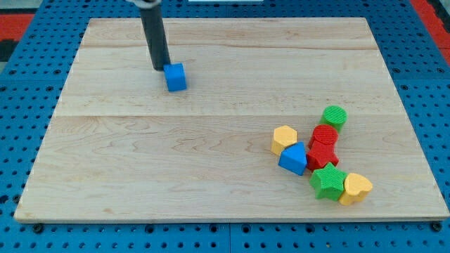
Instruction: Place the blue cube top of the yellow hexagon
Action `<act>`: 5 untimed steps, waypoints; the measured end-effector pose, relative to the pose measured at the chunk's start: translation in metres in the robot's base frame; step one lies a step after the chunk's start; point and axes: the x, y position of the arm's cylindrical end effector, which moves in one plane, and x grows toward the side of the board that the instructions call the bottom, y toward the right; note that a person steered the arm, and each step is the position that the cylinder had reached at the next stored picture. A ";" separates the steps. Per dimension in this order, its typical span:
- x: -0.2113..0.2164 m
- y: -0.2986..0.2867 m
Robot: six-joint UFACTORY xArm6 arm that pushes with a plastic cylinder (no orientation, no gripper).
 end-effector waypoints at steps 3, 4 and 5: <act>0.094 0.163; 0.092 0.189; 0.090 0.189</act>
